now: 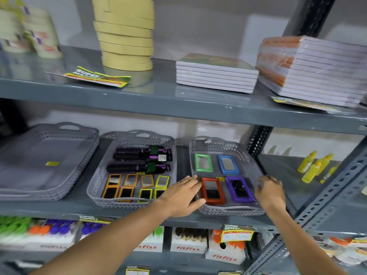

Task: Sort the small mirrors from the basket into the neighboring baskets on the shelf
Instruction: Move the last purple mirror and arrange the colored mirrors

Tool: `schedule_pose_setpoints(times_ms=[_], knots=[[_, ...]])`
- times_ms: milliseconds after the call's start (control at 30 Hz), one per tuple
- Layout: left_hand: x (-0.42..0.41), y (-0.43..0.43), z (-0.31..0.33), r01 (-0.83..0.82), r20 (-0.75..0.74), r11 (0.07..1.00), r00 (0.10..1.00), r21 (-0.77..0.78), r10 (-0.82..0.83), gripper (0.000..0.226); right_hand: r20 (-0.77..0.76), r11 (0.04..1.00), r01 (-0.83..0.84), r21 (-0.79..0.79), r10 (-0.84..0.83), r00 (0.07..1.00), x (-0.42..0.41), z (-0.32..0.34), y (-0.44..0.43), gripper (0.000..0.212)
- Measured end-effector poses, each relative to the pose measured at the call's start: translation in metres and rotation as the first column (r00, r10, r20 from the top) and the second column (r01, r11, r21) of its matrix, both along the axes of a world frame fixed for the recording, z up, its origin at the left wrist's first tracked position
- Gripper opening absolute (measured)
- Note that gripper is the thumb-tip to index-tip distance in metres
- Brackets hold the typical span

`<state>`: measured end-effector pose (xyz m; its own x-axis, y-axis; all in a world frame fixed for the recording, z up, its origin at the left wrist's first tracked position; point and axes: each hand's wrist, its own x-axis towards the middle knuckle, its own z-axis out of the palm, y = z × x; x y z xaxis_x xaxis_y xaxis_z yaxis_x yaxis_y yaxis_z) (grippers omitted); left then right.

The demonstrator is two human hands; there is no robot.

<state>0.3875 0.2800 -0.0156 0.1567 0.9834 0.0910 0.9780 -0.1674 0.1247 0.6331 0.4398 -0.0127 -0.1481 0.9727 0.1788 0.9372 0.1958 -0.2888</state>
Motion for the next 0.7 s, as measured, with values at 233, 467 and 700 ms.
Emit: schedule_pose_setpoints(times_ms=[233,467,700], knots=[[-0.055,-0.027,0.015,-0.199,0.076,0.980,0.977,-0.029,0.200,0.064,-0.130,0.969,-0.213,0.124,0.229,0.965,-0.081,0.007,-0.028,0.023],[-0.131,-0.062,0.020,-0.397,0.148,0.917,0.910,0.046,0.387,0.100,-0.193,0.909,-0.395,0.132,0.415,0.889,-0.182,0.016,-0.063,0.016],[-0.206,-0.084,0.008,-0.633,0.056,0.738,0.767,0.234,0.640,0.034,-0.024,0.910,-0.400,-0.107,0.400,0.916,-0.240,0.015,-0.087,0.012]])
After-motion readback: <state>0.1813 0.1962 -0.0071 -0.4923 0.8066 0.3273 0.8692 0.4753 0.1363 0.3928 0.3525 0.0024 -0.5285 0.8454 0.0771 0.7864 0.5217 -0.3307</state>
